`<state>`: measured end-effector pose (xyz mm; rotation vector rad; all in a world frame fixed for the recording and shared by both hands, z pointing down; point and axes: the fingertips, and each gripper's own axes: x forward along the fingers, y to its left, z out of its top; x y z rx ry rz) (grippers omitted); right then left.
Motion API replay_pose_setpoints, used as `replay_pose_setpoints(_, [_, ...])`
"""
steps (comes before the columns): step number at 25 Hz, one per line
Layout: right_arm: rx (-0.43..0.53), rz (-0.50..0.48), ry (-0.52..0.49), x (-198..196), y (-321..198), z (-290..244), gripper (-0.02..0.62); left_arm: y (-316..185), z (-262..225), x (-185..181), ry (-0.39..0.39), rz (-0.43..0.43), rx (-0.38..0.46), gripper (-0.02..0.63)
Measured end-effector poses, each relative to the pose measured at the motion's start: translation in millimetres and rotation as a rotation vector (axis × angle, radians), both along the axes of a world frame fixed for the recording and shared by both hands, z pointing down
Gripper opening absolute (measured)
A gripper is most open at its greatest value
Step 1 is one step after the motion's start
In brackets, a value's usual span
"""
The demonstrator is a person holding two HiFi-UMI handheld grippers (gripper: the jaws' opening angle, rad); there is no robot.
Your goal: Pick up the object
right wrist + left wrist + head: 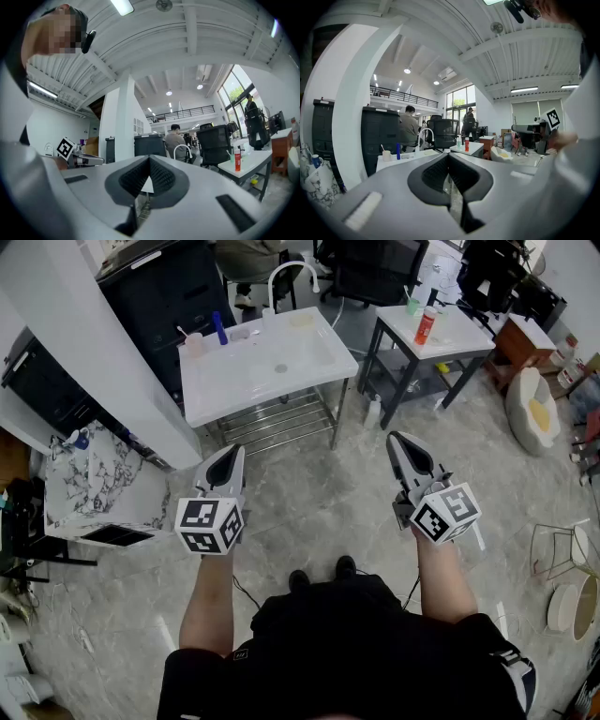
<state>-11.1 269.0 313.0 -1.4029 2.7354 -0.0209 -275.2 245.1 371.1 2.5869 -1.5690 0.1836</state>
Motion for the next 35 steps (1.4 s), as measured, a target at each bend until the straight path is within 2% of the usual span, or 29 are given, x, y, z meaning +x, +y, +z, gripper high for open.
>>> replay_pose_setpoints(4, [0.004, -0.001, 0.004, 4, -4, 5, 0.012, -4, 1, 0, 0.002, -0.008, 0.004, 0.012])
replay_pose_setpoints(15, [-0.014, -0.013, 0.033, 40, -13, 17, 0.012, -17, -1, 42, 0.032, -0.005, 0.011, 0.012])
replay_pose_setpoints(21, [-0.031, -0.041, -0.007, 53, -23, 14, 0.012, -20, -6, 55, 0.034, -0.003, 0.019, 0.014])
replay_pose_setpoints(28, [-0.038, -0.023, -0.034, 65, -33, 15, 0.014, -21, -8, 54, 0.034, -0.011, 0.013, 0.017])
replay_pose_setpoints(31, [-0.036, -0.004, -0.035, 71, -35, 14, 0.015, -22, -9, 51, 0.03, -0.012, 0.007, 0.078])
replay_pose_setpoints(33, [-0.037, 0.007, -0.034, 74, -35, 12, 0.019, -23, -10, 48, 0.028, -0.016, 0.003, 0.096])
replay_pose_setpoints(35, [-0.041, 0.02, -0.031, 77, -35, 13, 0.074, -23, -10, 44, 0.028, -0.022, 0.001, 0.108])
